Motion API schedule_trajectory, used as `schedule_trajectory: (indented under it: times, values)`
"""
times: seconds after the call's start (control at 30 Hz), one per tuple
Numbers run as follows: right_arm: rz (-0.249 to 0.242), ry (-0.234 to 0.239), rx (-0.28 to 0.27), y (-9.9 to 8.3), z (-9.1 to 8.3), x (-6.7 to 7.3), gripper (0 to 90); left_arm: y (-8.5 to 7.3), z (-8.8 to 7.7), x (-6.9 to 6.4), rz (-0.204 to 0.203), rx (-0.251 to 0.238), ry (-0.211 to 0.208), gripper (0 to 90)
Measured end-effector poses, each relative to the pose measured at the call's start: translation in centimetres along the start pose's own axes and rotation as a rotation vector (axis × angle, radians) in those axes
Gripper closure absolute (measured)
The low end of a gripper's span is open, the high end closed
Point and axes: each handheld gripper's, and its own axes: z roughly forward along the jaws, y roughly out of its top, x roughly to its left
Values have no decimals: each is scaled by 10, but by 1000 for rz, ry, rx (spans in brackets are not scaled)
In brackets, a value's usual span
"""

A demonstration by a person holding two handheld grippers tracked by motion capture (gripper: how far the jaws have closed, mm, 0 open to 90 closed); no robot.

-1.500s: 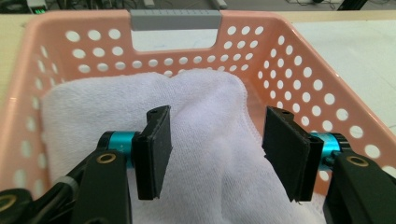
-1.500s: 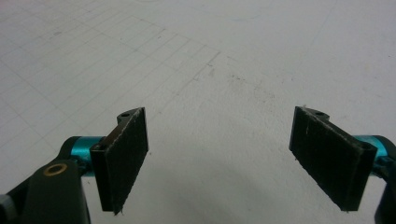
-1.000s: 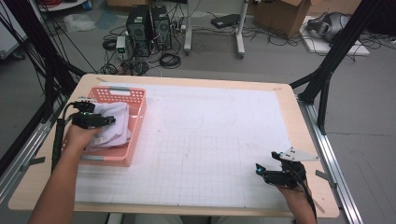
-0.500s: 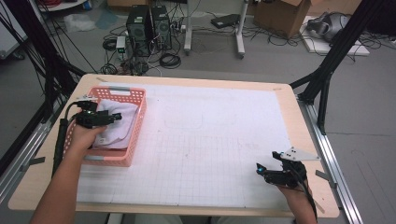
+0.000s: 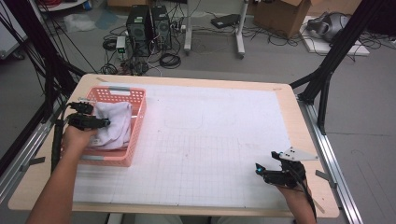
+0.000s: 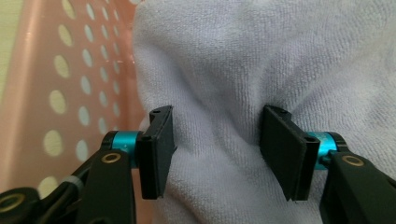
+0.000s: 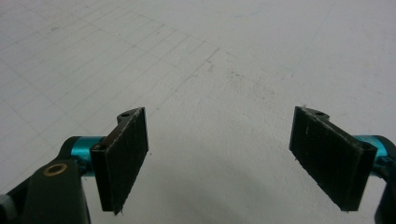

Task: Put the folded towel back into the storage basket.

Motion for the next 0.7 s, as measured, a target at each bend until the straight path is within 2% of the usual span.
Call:
schedule_trajectory:
  times: [0.07, 0.13, 0.17, 0.2, 0.23, 0.3, 0.33, 0.37, 0.4, 0.47, 0.5, 0.53, 0.6, 0.67, 0.7]
  values:
    - [1, 0, 0, 0, 0, 0, 185, 0, -2, -1, 5, -13, -1, 409]
    - [2, 1, -1, 0, 0, 0, 184, 1, -7, -1, -18, -62, -26, 376]
    - [0, 1, 0, 0, 0, 0, 184, 1, -10, 0, -31, -98, -55, 370]
    - [0, 1, 0, 0, 0, 0, 184, 1, -10, 0, -31, -98, -55, 364]
    - [-1, 2, -4, 1, 0, 1, 184, 3, -18, -1, -46, -194, -130, 362]
    - [-1, 1, -3, 1, 0, 0, 184, 4, -26, -2, -47, -287, -199, 360]
    - [0, 1, -3, 1, 0, 1, 184, 5, -29, -2, -47, -324, -220, 355]
    - [-2, 0, -3, 1, 0, 1, 184, 5, -35, -3, -46, -383, -258, 344]
    - [-2, 2, -2, 1, 0, 1, 185, 6, -40, -4, -51, -427, -282, 337]
    - [-4, 2, -2, 1, 0, 1, 184, 6, -50, -5, -33, -508, -296, 298]
    - [-7, 2, -6, 1, 0, 1, 185, 6, -55, -7, -38, -548, -309, 283]
    - [-5, 2, -6, 1, 0, 1, 184, 6, -55, -7, -38, -548, -309, 268]
    - [-3, 3, -10, 2, -1, 2, 184, 5, -68, -9, -28, -611, -355, 224]
    - [0, -1, -19, 2, -1, 2, 184, 3, -75, -13, -26, -647, -371, 208]
    - [-3, -3, -26, 2, -1, 2, 184, 3, -75, -13, -26, -647, -371, 204]
